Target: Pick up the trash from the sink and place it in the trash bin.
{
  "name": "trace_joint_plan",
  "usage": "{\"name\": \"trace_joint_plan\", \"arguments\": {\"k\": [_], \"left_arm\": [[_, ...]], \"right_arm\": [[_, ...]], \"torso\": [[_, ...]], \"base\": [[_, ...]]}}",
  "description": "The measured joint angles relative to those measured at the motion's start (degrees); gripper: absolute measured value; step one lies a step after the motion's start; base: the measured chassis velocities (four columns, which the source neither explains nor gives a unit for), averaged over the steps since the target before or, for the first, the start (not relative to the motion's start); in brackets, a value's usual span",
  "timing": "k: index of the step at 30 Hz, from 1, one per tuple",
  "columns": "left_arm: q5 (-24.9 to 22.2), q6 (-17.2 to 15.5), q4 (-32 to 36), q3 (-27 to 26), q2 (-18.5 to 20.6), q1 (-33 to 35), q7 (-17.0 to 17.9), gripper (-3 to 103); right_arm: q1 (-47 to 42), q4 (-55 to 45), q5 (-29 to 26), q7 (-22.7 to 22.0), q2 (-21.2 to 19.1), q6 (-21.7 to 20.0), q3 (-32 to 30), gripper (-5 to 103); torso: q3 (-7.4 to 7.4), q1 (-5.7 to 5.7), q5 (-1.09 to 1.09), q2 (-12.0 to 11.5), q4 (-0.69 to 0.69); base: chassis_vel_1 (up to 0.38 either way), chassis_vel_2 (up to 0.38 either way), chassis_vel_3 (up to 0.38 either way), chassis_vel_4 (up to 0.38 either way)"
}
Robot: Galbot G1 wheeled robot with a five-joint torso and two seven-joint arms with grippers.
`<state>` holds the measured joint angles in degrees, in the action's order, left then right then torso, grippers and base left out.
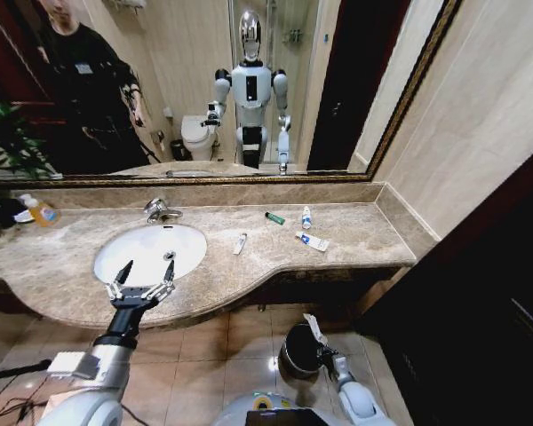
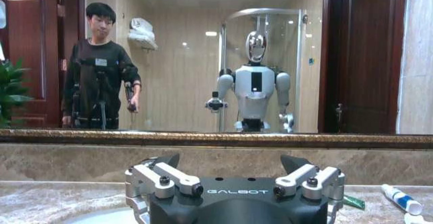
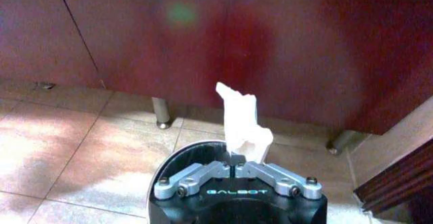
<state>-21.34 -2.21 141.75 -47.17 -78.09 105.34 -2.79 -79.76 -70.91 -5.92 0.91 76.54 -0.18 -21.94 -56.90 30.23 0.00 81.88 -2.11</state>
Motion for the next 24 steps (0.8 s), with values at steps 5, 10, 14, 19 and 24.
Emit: {"name": "trace_joint_plan", "arguments": {"k": [5, 10, 14, 19, 24], "left_arm": [[0.0, 0.0, 0.0, 0.0, 0.0, 0.0, 0.0, 100], [0.0, 0.0, 0.0, 0.0, 0.0, 0.0, 0.0, 100], [0.0, 0.0, 0.0, 0.0, 0.0, 0.0, 0.0, 100], [0.0, 0.0, 0.0, 0.0, 0.0, 0.0, 0.0, 100], [0.0, 0.0, 0.0, 0.0, 0.0, 0.0, 0.0, 100]], "right_arm": [[0.03, 0.0, 0.43, 0.99, 0.22, -0.33, 0.16, 0], [-0.22, -0.49, 1.83, 1.78, 0.44, -1.52, 0.34, 2], [-0.51, -1.45, 2.48, 2.02, 0.48, -2.4, 0.76, 13], [-0.56, -2.23, 3.32, 2.04, 0.7, -2.58, 0.99, 35], [-0.53, -2.52, 3.46, 1.99, 1.11, -2.58, 0.99, 50]], "torso": [[0.0, 0.0, 0.0, 0.0, 0.0], [0.0, 0.0, 0.0, 0.0, 0.0], [0.0, 0.0, 0.0, 0.0, 0.0], [0.0, 0.0, 0.0, 0.0, 0.0], [0.0, 0.0, 0.0, 0.0, 0.0]], "base": [[0.0, 0.0, 0.0, 0.0], [0.0, 0.0, 0.0, 0.0], [0.0, 0.0, 0.0, 0.0], [0.0, 0.0, 0.0, 0.0], [0.0, 0.0, 0.0, 0.0]]}}
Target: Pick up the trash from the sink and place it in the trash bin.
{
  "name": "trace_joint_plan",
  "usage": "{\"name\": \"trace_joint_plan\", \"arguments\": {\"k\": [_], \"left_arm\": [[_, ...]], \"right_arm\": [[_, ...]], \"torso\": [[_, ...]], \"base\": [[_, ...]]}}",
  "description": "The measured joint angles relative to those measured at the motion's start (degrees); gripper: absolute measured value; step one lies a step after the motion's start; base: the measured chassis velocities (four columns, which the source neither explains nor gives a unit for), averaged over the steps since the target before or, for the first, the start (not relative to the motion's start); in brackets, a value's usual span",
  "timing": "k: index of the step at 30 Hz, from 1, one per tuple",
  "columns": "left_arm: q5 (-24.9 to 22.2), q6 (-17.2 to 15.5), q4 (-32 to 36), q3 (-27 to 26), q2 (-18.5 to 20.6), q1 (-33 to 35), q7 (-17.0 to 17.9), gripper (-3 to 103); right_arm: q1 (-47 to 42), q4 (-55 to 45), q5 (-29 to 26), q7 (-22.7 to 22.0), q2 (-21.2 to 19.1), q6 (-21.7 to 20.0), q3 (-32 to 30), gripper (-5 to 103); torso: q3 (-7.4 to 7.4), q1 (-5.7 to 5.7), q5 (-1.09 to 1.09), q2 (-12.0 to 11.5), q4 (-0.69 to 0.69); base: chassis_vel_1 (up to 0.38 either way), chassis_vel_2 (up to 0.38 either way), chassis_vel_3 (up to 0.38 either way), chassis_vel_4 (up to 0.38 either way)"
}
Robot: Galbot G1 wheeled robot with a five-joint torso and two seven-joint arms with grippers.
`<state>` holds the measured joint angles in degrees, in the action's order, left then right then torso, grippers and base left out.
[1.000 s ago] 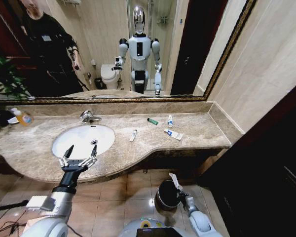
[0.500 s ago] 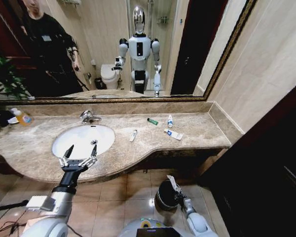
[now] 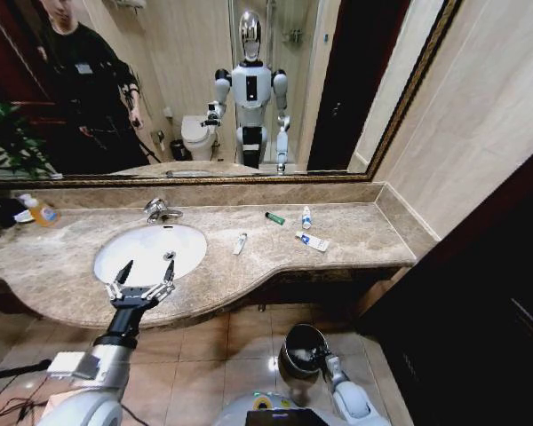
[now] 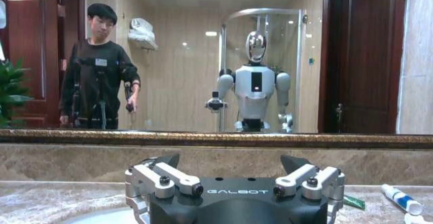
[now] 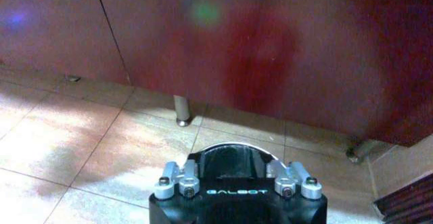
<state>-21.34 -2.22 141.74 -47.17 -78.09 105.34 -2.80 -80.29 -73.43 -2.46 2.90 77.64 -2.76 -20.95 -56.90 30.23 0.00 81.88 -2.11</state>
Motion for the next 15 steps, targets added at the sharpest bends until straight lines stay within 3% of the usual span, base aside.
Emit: {"name": "trace_joint_plan", "arguments": {"k": [3, 5, 6, 9, 11, 15], "left_arm": [[0.0, 0.0, 0.0, 0.0, 0.0, 0.0, 0.0, 100], [0.0, 0.0, 0.0, 0.0, 0.0, 0.0, 0.0, 100], [0.0, 0.0, 0.0, 0.0, 0.0, 0.0, 0.0, 100], [0.0, 0.0, 0.0, 0.0, 0.0, 0.0, 0.0, 100], [0.0, 0.0, 0.0, 0.0, 0.0, 0.0, 0.0, 100], [0.0, 0.0, 0.0, 0.0, 0.0, 0.0, 0.0, 100]], "right_arm": [[-0.26, -0.17, 0.0, -0.06, 0.0, 0.06, -0.12, 67], [-0.31, -0.19, 0.0, -0.08, 0.0, 0.08, -0.16, 67], [-0.46, -0.31, 0.0, -0.11, 0.0, 0.1, -0.2, 78], [-0.62, -0.52, -0.01, -0.17, -0.01, 0.11, -0.21, 84], [-0.79, -0.86, -0.01, -0.27, -0.02, 0.11, -0.21, 93], [-0.9, -1.21, -0.02, -0.37, 0.01, 0.07, -0.21, 99]], "torso": [[0.0, 0.0, 0.0, 0.0, 0.0], [0.0, 0.0, 0.0, 0.0, 0.0], [0.0, 0.0, 0.0, 0.0, 0.0], [0.0, 0.0, 0.0, 0.0, 0.0], [0.0, 0.0, 0.0, 0.0, 0.0], [0.0, 0.0, 0.0, 0.0, 0.0]], "base": [[0.0, 0.0, 0.0, 0.0], [0.0, 0.0, 0.0, 0.0], [0.0, 0.0, 0.0, 0.0], [0.0, 0.0, 0.0, 0.0], [0.0, 0.0, 0.0, 0.0], [0.0, 0.0, 0.0, 0.0]]}}
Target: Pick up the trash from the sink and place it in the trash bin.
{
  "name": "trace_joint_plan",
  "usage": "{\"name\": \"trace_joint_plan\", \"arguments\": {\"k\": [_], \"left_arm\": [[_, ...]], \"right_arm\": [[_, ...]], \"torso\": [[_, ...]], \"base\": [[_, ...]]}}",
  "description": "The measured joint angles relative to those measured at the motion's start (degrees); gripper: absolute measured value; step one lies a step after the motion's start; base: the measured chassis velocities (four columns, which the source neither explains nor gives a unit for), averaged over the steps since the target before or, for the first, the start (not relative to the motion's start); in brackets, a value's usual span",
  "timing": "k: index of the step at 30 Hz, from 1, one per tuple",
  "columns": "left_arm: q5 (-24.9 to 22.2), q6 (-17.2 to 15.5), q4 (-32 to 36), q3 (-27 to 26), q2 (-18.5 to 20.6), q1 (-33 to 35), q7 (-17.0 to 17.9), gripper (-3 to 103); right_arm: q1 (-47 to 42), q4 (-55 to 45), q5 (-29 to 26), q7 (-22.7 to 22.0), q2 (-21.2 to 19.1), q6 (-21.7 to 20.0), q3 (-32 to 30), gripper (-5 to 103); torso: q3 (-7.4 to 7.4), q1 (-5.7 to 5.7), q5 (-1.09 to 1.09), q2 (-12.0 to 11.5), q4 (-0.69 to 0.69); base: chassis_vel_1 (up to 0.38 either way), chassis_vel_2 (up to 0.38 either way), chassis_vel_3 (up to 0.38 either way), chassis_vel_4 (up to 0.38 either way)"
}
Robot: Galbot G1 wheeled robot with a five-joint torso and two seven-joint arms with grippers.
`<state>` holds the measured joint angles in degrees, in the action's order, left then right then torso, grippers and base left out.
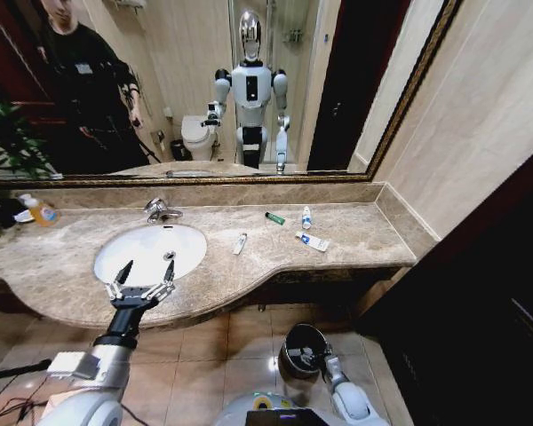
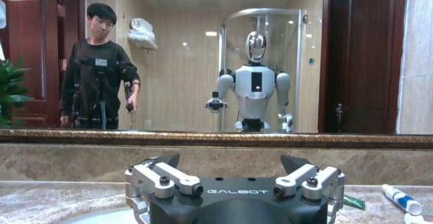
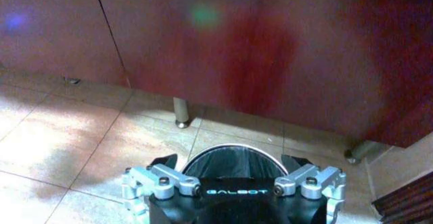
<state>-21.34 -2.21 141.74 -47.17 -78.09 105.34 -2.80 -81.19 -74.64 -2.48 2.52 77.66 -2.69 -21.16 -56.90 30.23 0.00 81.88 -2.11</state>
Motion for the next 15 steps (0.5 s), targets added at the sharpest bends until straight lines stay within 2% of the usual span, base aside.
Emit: {"name": "trace_joint_plan", "arguments": {"k": [7, 15], "left_arm": [[0.0, 0.0, 0.0, 0.0, 0.0, 0.0, 0.0, 100], [0.0, 0.0, 0.0, 0.0, 0.0, 0.0, 0.0, 100]], "right_arm": [[-1.97, -4.3, -0.96, -0.68, -0.77, 0.0, -0.29, 100], [-5.76, -15.81, -4.06, -2.24, -3.61, -0.71, -1.15, 100]], "torso": [[0.0, 0.0, -0.01, 0.0, 0.0], [0.0, 0.0, -0.01, 0.0, 0.0]], "base": [[0.0, 0.0, 0.0, 0.0], [0.0, 0.0, 0.0, 0.0]]}}
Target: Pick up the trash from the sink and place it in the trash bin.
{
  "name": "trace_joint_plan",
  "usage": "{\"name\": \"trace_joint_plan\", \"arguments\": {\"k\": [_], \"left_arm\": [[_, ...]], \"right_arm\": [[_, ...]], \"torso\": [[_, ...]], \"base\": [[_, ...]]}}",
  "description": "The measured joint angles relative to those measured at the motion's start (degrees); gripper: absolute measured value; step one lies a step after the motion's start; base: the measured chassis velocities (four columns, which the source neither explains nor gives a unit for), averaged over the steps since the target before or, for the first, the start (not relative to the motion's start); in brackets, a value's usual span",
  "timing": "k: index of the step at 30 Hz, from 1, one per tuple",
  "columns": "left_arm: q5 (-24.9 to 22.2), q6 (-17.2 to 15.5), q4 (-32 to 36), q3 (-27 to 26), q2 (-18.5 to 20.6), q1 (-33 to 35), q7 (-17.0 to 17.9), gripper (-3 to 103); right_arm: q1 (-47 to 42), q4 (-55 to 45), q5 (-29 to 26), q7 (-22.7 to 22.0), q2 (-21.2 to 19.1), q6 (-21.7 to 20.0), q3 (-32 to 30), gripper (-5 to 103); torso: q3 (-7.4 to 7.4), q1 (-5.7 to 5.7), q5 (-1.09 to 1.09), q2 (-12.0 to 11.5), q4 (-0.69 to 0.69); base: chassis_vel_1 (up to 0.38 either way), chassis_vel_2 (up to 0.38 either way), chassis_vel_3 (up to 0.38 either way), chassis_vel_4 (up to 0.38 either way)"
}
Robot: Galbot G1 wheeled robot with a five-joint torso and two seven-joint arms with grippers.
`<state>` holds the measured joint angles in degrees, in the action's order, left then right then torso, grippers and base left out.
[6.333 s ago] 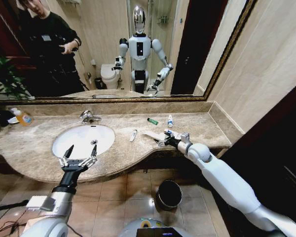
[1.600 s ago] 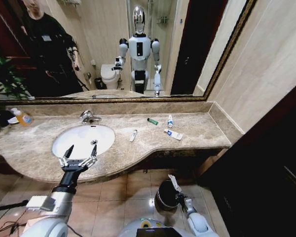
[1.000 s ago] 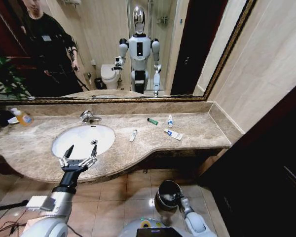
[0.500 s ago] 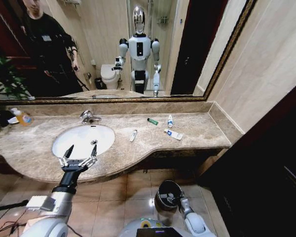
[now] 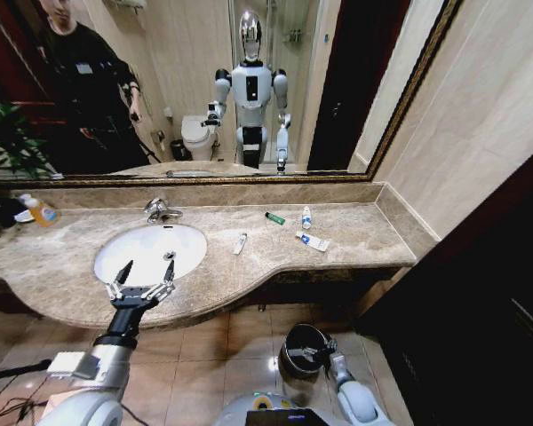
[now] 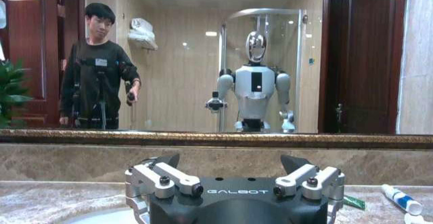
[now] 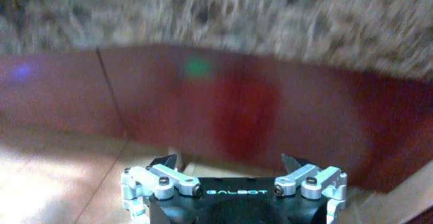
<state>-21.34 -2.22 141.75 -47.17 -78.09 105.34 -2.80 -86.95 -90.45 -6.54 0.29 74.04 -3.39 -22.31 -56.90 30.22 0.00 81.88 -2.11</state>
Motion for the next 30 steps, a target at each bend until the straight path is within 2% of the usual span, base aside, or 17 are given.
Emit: {"name": "trace_joint_plan", "arguments": {"k": [3, 5, 6, 14, 17, 26, 29, 30], "left_arm": [[0.0, 0.0, 0.0, 0.0, 0.0, 0.0, 0.0, 100], [0.0, 0.0, 0.0, 0.0, 0.0, 0.0, 0.0, 100], [0.0, 0.0, 0.0, 0.0, 0.0, 0.0, 0.0, 100], [0.0, 0.0, 0.0, 0.0, 0.0, 0.0, 0.0, 100], [0.0, 0.0, 0.0, 0.0, 0.0, 0.0, 0.0, 100], [0.0, 0.0, 0.0, 0.0, 0.0, 0.0, 0.0, 100], [0.0, 0.0, 0.0, 0.0, 0.0, 0.0, 0.0, 100], [0.0, 0.0, 0.0, 0.0, 0.0, 0.0, 0.0, 100]], "right_arm": [[-1.75, -7.68, -2.46, -2.48, -0.91, -1.73, -0.14, 100], [-2.08, -9.28, -2.96, -2.81, -1.03, -2.29, -0.17, 100], [-3.02, -13.56, -3.78, -3.39, -1.18, -3.58, -0.22, 100], [-6.93, -30.47, -4.21, -3.74, -1.58, -7.5, 2.31, 100], [-5.72, -33.48, -5.18, -3.92, -2.54, -8.95, 3.12, 100], [3.4, -34.19, -12.34, -6.9, -8.12, -12.1, 2.63, 100], [10.59, -29.9, -19.85, -10.48, -9.94, -13.21, 2.39, 100], [10.59, -29.9, -19.85, -10.48, -9.94, -13.21, 2.39, 100]], "torso": [[0.0, 0.0, 0.01, 0.0, 0.0], [0.0, 0.0, -0.01, 0.0, 0.0], [0.0, 0.0, 0.01, 0.0, -0.01], [0.0, 0.0, 0.01, 0.0, 0.0], [0.0, -0.01, 0.01, 0.0, 0.01], [0.0, 0.0, 0.0, 0.0, 0.0], [0.0, 0.0, 0.0, 0.0, 0.0], [0.0, 0.0, 0.0, 0.0, 0.0]], "base": [[0.0, 0.0, 0.0, 0.0], [0.0, 0.0, 0.0, 0.0], [0.0, 0.0, 0.0, 0.0], [0.0, 0.0, 0.0, 0.0], [0.0, 0.0, 0.0, 0.0], [0.0, 0.0, 0.0, 0.0], [0.0, 0.0, 0.0, 0.0], [0.0, 0.0, 0.0, 0.0]]}}
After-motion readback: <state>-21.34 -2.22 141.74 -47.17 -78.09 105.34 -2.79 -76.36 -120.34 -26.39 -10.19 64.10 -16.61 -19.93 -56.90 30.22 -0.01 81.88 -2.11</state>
